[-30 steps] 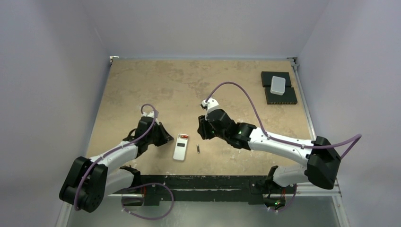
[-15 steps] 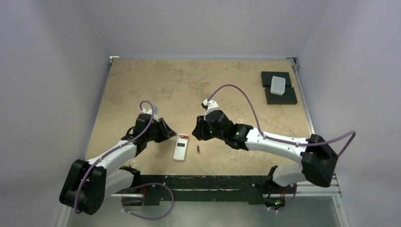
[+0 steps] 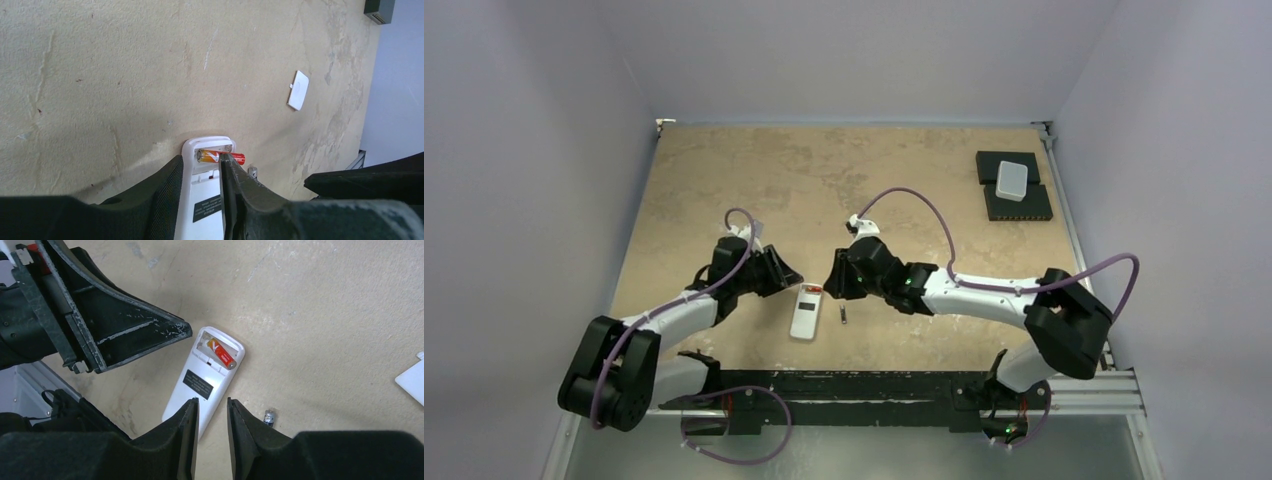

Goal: Load the batteries into the remote control

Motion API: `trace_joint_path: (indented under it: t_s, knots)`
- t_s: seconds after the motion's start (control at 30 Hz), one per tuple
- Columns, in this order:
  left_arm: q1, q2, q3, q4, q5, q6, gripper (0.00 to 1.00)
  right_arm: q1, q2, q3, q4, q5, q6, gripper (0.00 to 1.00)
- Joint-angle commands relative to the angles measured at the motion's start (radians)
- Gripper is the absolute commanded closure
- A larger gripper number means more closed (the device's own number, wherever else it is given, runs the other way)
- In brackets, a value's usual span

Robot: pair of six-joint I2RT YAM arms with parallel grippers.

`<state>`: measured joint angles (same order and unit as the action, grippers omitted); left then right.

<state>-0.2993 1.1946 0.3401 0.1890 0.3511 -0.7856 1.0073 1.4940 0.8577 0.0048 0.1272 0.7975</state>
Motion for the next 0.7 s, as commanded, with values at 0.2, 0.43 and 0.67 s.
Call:
trace_joint_path:
  t_s: [0.2, 0.43, 0.67]
  knots:
    - [0.011, 0.044, -0.024, 0.097, 0.024, 0.012, 0.69, -0.003, 0.079, 0.034, 0.049, 0.007, 0.089, 0.66]
    - [0.011, 0.068, -0.039, 0.138, 0.044, 0.001, 0.71, -0.003, 0.124, 0.055, 0.059, 0.008, 0.107, 0.66]
    - [0.011, 0.086, -0.041, 0.162, 0.057, -0.002, 0.71, -0.003, 0.148, 0.08, 0.054, 0.019, 0.108, 0.66]
